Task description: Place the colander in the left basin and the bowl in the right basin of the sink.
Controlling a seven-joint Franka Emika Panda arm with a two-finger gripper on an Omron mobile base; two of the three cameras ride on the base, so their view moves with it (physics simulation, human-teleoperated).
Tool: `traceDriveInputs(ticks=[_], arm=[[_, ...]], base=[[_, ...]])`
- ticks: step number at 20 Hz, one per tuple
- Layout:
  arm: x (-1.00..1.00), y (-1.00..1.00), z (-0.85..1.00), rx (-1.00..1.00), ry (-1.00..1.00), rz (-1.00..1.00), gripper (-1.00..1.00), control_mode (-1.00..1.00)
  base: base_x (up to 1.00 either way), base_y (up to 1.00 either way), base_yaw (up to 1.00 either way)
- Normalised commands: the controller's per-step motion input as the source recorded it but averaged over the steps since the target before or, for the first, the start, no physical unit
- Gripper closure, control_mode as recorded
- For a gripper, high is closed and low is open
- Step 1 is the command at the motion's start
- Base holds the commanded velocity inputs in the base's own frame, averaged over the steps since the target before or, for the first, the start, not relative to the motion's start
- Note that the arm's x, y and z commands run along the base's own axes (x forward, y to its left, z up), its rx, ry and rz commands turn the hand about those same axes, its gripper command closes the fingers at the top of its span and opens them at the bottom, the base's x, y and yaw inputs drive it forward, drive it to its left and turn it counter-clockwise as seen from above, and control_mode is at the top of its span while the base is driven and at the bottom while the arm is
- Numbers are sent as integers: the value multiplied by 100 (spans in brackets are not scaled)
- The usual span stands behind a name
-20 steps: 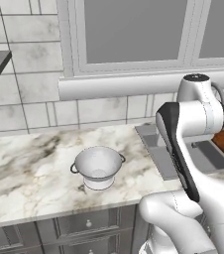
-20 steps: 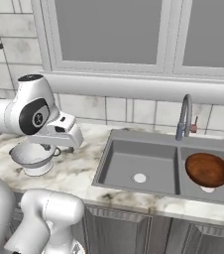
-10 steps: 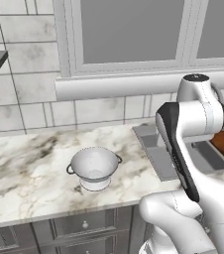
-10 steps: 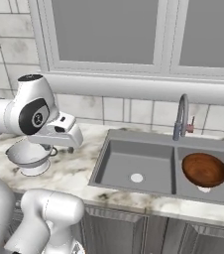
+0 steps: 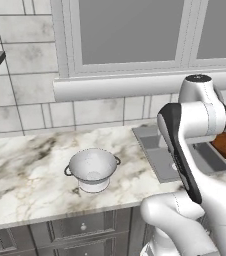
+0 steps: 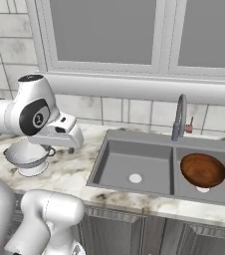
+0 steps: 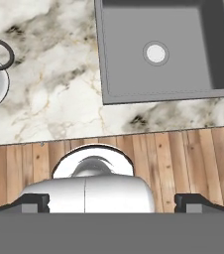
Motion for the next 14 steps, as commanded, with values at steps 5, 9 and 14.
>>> traceDriveInputs(ticks=[5,9,14], arm=[[0,0,0,0,0,0,-100,-100],[0,11,0,0,0,-1,-100,-100],[0,34,0,2,-4,-2,-100,-100]], base=[[0,0,0],[0,0,0],[0,0,0]])
